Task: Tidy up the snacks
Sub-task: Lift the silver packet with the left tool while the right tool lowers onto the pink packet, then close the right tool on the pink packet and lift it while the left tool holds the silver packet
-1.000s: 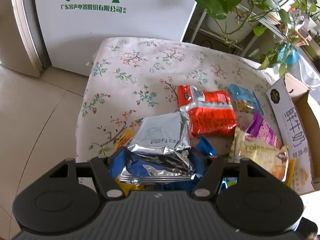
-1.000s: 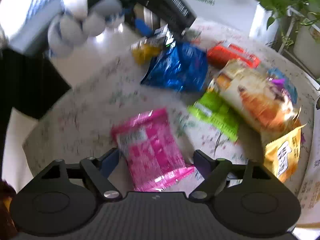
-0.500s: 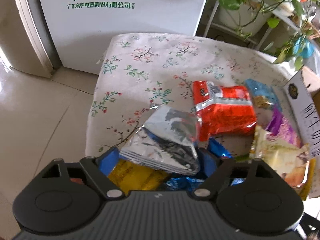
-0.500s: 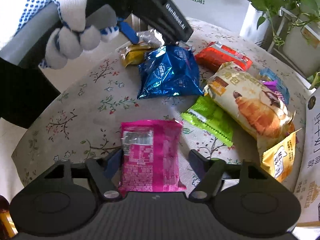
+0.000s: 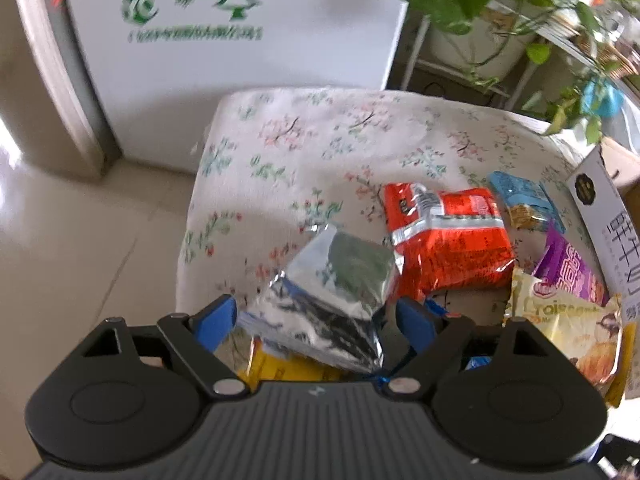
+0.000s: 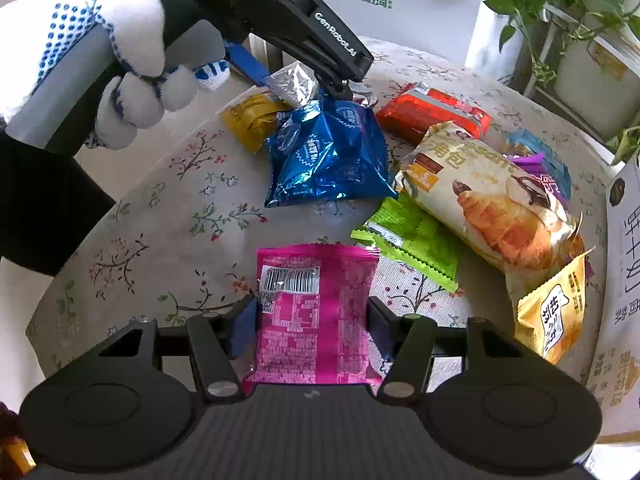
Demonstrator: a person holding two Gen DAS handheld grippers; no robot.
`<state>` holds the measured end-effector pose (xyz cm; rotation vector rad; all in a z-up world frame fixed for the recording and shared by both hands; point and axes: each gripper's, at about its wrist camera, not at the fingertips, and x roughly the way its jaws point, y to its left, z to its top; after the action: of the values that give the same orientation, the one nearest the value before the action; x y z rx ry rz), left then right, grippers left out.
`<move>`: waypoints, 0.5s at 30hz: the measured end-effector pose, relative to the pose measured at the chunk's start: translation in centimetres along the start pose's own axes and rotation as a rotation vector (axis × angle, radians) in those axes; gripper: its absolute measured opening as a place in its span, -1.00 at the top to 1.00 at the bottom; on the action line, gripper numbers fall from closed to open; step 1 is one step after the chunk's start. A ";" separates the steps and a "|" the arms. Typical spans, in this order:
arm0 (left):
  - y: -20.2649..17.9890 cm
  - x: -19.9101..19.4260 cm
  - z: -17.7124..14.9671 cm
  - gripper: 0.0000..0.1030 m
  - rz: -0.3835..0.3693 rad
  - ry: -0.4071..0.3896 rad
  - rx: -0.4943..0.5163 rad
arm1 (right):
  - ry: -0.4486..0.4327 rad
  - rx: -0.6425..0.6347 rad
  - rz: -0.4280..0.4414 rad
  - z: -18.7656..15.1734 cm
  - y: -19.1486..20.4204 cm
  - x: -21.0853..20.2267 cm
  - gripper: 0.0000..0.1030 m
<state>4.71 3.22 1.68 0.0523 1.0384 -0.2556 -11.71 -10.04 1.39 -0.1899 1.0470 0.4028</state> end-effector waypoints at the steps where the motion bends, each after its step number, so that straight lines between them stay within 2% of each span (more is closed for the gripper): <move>1: -0.1 0.2 0.1 -0.71 -0.013 0.001 0.026 | 0.000 0.001 0.000 0.1 0.1 0.0 -0.27; 6: -1.1 1.5 0.1 -0.69 -0.008 0.007 0.103 | -0.005 -0.011 -0.019 -0.1 0.3 0.0 -0.15; 10: -1.5 2.0 0.1 -0.38 -0.008 -0.008 0.119 | -0.013 0.022 -0.011 -0.1 -0.1 -0.1 -0.11; 13: -1.7 1.8 0.1 -0.23 -0.031 -0.015 0.116 | -0.015 0.042 -0.007 0.0 -0.4 -0.2 -0.10; 15: -2.0 1.6 0.0 -0.20 -0.024 -0.026 0.124 | -0.015 0.061 -0.007 0.0 -0.6 -0.2 -0.10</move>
<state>4.99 1.01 0.49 0.1480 0.9973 -0.3416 -11.53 -10.64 1.59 -0.1356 1.0419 0.3646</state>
